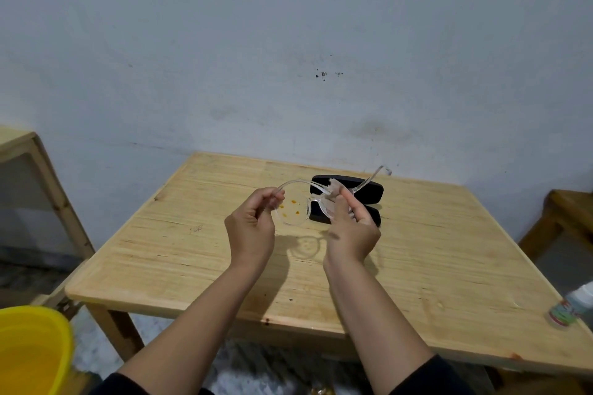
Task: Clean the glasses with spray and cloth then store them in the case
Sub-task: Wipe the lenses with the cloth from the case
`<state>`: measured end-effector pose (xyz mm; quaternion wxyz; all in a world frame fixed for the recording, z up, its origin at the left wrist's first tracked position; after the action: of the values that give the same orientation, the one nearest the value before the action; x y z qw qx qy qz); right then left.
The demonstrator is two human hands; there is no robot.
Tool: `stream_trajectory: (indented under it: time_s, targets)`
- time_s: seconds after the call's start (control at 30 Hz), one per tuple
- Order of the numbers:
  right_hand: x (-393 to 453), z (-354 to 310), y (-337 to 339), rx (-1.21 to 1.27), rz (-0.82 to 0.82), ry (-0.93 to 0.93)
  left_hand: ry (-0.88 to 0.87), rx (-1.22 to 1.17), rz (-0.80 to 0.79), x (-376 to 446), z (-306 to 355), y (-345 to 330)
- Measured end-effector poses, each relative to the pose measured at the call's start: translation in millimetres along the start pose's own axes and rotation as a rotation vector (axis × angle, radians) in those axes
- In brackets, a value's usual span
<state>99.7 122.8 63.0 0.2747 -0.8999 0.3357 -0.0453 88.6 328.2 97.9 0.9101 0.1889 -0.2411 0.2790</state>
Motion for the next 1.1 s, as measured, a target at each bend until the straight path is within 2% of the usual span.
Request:
stream_trajectory:
  time_s: [0.23, 0.73, 0.8, 0.9, 1.1]
  targets:
    - [-5.8, -14.2, -20.6, -0.233, -0.293, 0.076, -0.002, 0.014, 0.016, 3.3, 0.1, 2.0]
    - [4.9, -15.4, -39.6, -0.638, -0.639, 0.088, 0.047, 0.03, 0.013, 21.0, -8.5, 15.6]
    - [7.3, -18.4, -36.6, -0.641, -0.629, 0.112, 0.05, 0.021, 0.014, 22.6, -9.3, 16.4]
    - [10.0, -20.6, -25.8, -0.555, -0.523, 0.093, 0.036, 0.029, 0.012, 22.2, -9.7, 16.1]
    - [8.0, -3.3, 2.4, -0.129, -0.105, -0.002, 0.025, 0.003, 0.0, 7.9, -2.8, 8.8]
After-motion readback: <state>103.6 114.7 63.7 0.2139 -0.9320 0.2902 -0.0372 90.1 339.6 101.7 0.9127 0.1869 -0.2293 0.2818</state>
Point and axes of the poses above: each hand's wrist, its own x-axis towards the middle knuckle, its own y-axis out of the back of the hand, z = x × y, the point moved 9 cm from there along x, towards the middle knuckle, and after that the axes turned 13 degrees about x, right-handed, at the moved point
